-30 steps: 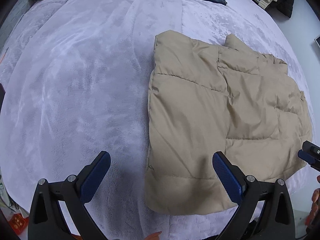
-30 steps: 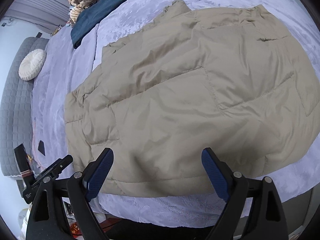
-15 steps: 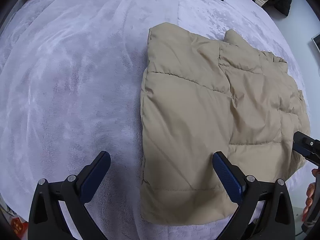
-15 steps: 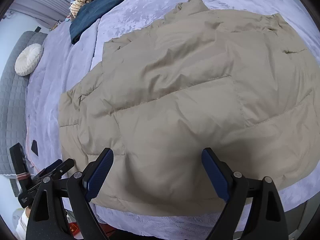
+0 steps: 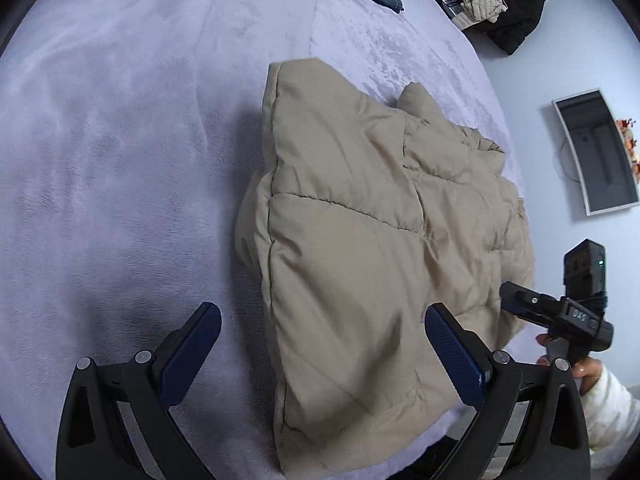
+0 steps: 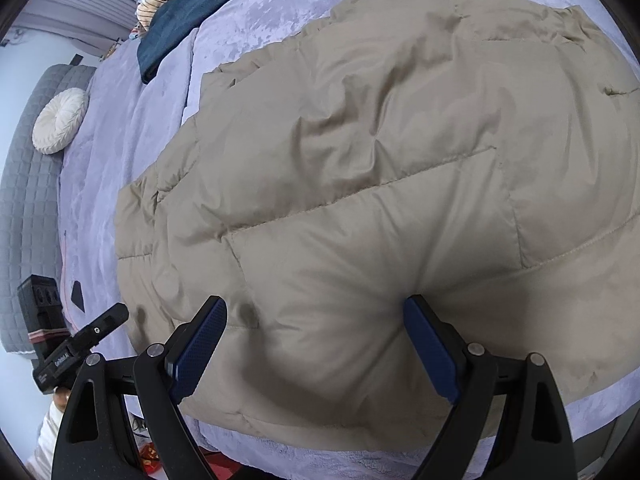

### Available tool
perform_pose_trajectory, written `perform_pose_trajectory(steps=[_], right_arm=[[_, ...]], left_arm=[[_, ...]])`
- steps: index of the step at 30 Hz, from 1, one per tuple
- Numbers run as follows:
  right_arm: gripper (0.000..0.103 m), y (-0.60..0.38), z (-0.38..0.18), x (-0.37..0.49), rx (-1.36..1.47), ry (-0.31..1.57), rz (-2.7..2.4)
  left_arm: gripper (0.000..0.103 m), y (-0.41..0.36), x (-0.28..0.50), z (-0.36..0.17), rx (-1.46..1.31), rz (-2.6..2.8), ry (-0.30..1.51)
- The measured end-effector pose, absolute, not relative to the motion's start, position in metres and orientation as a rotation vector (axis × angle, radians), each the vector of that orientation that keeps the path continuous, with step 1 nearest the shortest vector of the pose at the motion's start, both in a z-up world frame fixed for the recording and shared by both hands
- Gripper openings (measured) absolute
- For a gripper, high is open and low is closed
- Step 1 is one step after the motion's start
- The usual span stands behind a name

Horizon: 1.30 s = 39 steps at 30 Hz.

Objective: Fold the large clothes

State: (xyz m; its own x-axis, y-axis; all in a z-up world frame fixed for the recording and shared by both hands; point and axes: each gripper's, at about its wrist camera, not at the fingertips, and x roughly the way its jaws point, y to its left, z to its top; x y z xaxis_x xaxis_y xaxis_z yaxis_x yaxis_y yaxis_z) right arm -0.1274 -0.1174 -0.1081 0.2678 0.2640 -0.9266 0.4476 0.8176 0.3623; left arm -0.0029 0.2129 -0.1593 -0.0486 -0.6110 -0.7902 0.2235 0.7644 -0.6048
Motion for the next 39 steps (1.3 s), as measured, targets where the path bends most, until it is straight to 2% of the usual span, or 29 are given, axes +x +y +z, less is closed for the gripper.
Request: perform_pose_trajectory(steps=[11,12,13,15,16,19,22,24,25,26,32,35,39], right_arm=[[0.092,-0.117,-0.121,-0.122,0.634,1.344,-0.143],[0.092,-0.117,-0.121,-0.122,0.633,1.348,-0.143],[0.092,-0.117,-0.119,-0.121,0.631,1.355,-0.138],[0.092,-0.117,-0.111,-0.121,0.629,1.367,-0.112],[0.092,-0.118,-0.104,-0.122,0.626,1.365,-0.095],[0.092,-0.127,-0.083,-0.125,0.561,1.320,-0.099],[0.091,-0.145,-0.071,-0.128,0.519,1.256,-0.155],[0.056,-0.157,-0.071,-0.127,0.546,1.225,-0.151],[0.021,-0.162,-0.074,-0.124,0.552,1.223,-0.151],[0.010,-0.166,-0.077,-0.121,0.551,1.216,-0.150],[0.005,-0.178,-0.112,-0.088,0.564,1.213,-0.068],[0.000,-0.190,-0.132,-0.080,0.638,1.233,-0.031],[0.000,-0.203,-0.147,-0.077,0.729,1.245,0.025]], left_arm=[[0.102,0.129,0.006,-0.199,-0.326,-0.956,1.606],[0.097,0.128,0.007,-0.203,-0.327,-0.943,1.617],[0.075,0.128,0.008,-0.204,-0.322,-0.932,1.621],[0.049,0.128,0.009,-0.203,-0.350,-0.954,1.632],[0.042,0.129,0.009,-0.200,-0.356,-0.958,1.624],[0.032,0.127,0.006,-0.186,-0.350,-0.949,1.607],[0.029,0.124,0.001,-0.164,-0.353,-0.937,1.586],[0.029,0.120,-0.003,-0.147,-0.341,-0.924,1.570],[0.029,0.116,-0.005,-0.137,-0.327,-0.912,1.561],[0.029,0.111,-0.008,-0.126,-0.309,-0.894,1.551],[0.029,0.063,-0.036,-0.053,-0.258,-0.817,1.499],[0.029,0.016,-0.054,-0.021,-0.221,-0.804,1.477],[0.029,-0.053,-0.069,-0.001,-0.148,-0.791,1.480]])
